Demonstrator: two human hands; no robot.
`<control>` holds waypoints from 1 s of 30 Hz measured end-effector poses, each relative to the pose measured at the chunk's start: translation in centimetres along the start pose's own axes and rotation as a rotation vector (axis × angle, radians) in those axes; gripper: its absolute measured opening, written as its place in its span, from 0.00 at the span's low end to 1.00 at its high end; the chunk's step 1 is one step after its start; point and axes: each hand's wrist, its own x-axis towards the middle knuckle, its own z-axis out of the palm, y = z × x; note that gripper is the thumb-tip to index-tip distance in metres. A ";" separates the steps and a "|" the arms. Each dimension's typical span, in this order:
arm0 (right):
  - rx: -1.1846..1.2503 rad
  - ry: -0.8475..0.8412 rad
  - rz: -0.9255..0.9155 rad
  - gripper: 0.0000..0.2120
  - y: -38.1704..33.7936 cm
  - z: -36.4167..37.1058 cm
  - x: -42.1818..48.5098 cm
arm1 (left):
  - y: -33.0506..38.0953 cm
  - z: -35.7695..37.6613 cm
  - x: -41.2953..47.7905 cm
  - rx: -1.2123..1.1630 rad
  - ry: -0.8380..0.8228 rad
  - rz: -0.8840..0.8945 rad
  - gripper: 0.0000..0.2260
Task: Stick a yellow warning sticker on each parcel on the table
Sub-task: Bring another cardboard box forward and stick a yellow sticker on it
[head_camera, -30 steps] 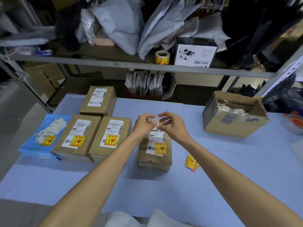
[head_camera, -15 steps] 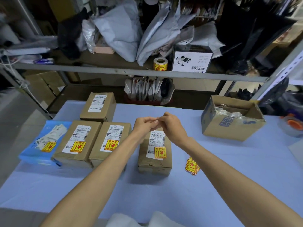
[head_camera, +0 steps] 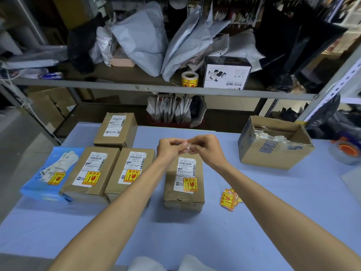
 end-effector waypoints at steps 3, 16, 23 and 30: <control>0.171 0.053 0.080 0.04 0.0 -0.4 0.1 | 0.3 0.1 0.2 0.043 -0.022 0.039 0.07; 0.290 0.138 0.184 0.06 0.6 -0.4 1.3 | 1.7 0.5 0.3 0.239 -0.087 0.131 0.05; 0.469 0.208 0.289 0.04 1.0 0.2 1.0 | 1.7 0.4 0.6 0.420 -0.025 0.243 0.07; 0.430 0.059 0.245 0.07 1.2 -0.1 1.2 | 1.4 0.2 1.0 0.473 0.001 0.275 0.04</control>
